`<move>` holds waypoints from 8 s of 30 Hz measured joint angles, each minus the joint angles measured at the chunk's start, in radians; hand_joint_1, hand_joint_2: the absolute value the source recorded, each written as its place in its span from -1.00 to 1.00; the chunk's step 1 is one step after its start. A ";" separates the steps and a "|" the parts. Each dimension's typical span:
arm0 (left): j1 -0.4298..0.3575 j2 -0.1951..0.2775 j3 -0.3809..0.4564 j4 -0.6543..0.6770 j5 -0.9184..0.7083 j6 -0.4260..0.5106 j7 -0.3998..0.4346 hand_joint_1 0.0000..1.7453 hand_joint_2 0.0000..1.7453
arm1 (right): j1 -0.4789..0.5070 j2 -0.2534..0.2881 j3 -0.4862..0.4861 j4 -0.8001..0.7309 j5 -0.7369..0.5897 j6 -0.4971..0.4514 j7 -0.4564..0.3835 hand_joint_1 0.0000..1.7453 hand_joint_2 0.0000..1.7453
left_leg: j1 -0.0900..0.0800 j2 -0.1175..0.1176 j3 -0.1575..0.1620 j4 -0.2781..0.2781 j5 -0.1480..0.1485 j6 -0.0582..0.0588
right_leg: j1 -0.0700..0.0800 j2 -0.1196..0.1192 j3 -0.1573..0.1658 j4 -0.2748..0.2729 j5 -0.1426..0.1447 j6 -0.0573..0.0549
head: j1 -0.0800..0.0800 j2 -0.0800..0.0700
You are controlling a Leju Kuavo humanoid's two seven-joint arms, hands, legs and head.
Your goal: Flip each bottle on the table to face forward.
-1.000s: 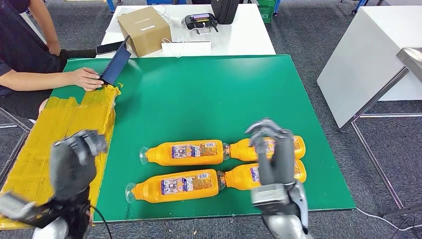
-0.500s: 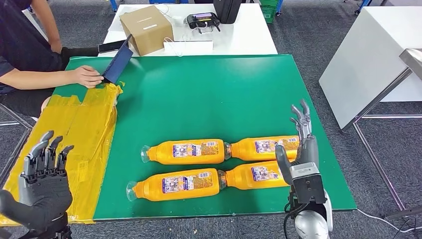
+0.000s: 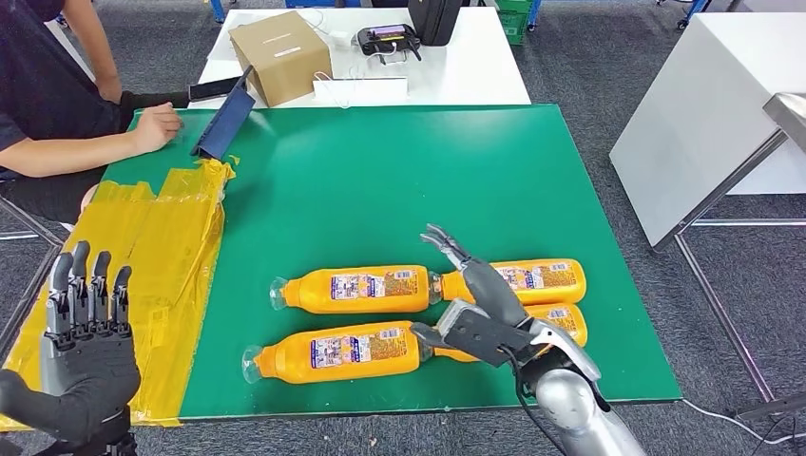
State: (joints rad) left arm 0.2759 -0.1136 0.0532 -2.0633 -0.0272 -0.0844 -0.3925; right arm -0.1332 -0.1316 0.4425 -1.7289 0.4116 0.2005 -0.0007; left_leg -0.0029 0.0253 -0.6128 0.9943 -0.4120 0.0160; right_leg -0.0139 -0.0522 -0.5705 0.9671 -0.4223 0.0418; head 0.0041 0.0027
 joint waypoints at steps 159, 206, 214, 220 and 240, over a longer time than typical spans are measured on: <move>0.051 0.138 -0.403 -0.023 0.359 -0.059 0.180 -1.00 1.00 | -0.015 0.136 0.372 0.126 0.052 -0.138 -0.055 1.00 1.00 | 0.002 -0.001 0.003 0.000 -0.002 -0.003 | 0.001 -0.001 0.002 0.000 -0.001 -0.001 | 0.000 0.000; 0.056 0.197 -0.384 -0.017 0.028 -0.034 0.157 1.00 1.00 | -0.034 0.123 0.443 0.136 0.120 -0.091 -0.084 0.86 1.00 | 0.002 -0.001 0.003 0.000 -0.002 -0.003 | 0.001 -0.001 0.002 0.000 -0.001 -0.001 | 0.000 0.000; 0.043 0.181 -0.351 -0.028 -0.211 0.095 0.161 1.00 1.00 | -0.022 0.122 0.418 0.113 0.206 -0.166 -0.024 -1.00 1.00 | 0.002 -0.001 0.003 0.000 -0.002 -0.003 | 0.001 -0.001 0.001 0.000 -0.001 -0.001 | 0.000 0.000; -0.026 0.156 -0.218 -0.016 -0.734 0.332 0.188 1.00 1.00 | -0.014 0.100 0.324 0.087 0.203 -0.180 0.022 -1.00 1.00 | 0.002 -0.001 0.003 0.000 -0.001 -0.002 | 0.001 -0.001 0.002 0.000 -0.001 -0.001 | 0.000 0.000; -0.155 0.351 -0.224 0.296 -1.541 0.489 0.448 1.00 1.00 | -0.089 0.040 0.169 0.046 0.206 -0.125 0.134 -1.00 1.00 | 0.002 -0.001 0.003 0.000 0.001 -0.003 | 0.001 -0.001 0.002 0.001 0.000 -0.002 | 0.000 0.000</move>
State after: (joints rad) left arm 0.1207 0.2372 -0.1711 -1.7677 -1.5682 0.4044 0.0557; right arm -0.2219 -0.0916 0.6120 -1.6828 0.6178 0.0754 0.1331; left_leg -0.0008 0.0245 -0.6102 0.9942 -0.4108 0.0128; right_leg -0.0125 -0.0531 -0.5689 0.9677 -0.4227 0.0402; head 0.0043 0.0027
